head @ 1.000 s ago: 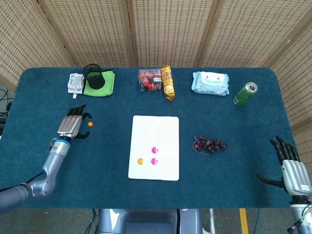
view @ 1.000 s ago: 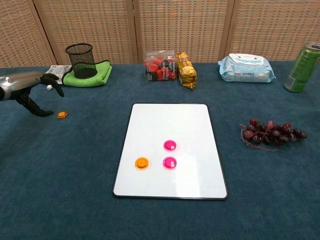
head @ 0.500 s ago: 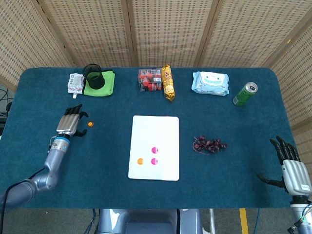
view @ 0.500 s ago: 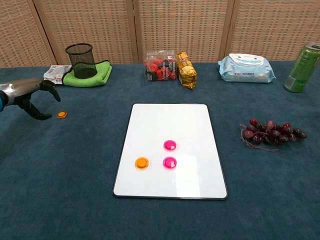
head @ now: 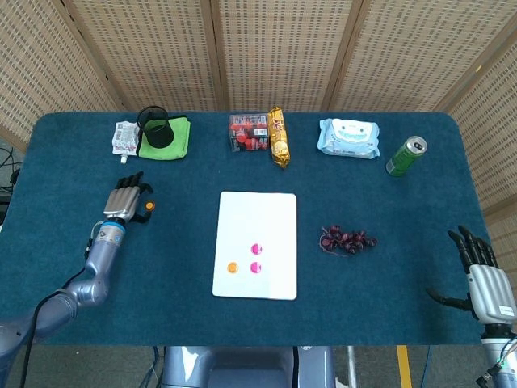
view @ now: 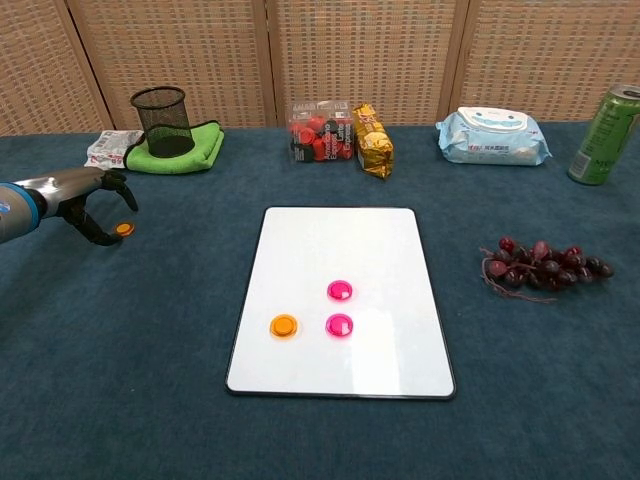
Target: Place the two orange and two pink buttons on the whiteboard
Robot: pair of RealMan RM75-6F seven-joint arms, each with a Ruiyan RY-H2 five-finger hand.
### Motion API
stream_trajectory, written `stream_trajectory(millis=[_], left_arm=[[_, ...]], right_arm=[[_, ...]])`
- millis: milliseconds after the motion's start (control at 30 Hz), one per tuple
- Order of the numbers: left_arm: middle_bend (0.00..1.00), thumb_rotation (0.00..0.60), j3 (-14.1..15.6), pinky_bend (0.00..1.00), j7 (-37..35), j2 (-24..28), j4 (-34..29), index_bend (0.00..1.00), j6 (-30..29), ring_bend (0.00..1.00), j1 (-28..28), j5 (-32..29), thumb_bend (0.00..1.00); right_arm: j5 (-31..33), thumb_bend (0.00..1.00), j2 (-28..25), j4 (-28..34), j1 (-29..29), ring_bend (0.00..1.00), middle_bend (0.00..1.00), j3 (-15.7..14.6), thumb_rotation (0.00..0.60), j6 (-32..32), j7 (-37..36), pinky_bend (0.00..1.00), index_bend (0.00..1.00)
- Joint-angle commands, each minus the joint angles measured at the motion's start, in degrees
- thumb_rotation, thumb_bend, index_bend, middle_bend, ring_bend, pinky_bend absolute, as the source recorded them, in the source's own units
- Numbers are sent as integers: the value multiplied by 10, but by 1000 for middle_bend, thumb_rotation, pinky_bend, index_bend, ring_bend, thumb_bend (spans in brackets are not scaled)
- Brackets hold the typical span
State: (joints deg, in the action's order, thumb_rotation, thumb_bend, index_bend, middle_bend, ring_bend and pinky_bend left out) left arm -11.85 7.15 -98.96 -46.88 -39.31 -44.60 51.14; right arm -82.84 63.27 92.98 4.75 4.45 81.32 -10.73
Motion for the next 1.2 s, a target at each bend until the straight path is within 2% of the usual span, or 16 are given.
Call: stream_trajectory(millis=[33, 167, 367, 1200], left_arm=[[0, 600, -3, 0, -4, -1, 1, 285, -1, 0, 2, 6, 357], [0, 600, -5, 0, -6, 1, -1, 312, -2, 0, 5, 11, 356], [0, 600, -9, 0, -5, -3, 2, 405, -1, 0, 9, 12, 359], [0, 600, -25, 0, 31, -13, 16, 408, 9, 0, 9, -12, 362]], right_arm=[[0, 73, 0, 0, 0, 0, 0, 0, 600, 0, 0, 0, 0], [0, 65, 0, 0, 0, 0, 0, 0, 600, 0, 0, 0, 0], [0, 65, 0, 0, 0, 0, 0, 0, 600, -1, 0, 0, 0], [1, 69, -1, 2, 0, 0, 0, 0, 600, -2, 0, 0, 0]])
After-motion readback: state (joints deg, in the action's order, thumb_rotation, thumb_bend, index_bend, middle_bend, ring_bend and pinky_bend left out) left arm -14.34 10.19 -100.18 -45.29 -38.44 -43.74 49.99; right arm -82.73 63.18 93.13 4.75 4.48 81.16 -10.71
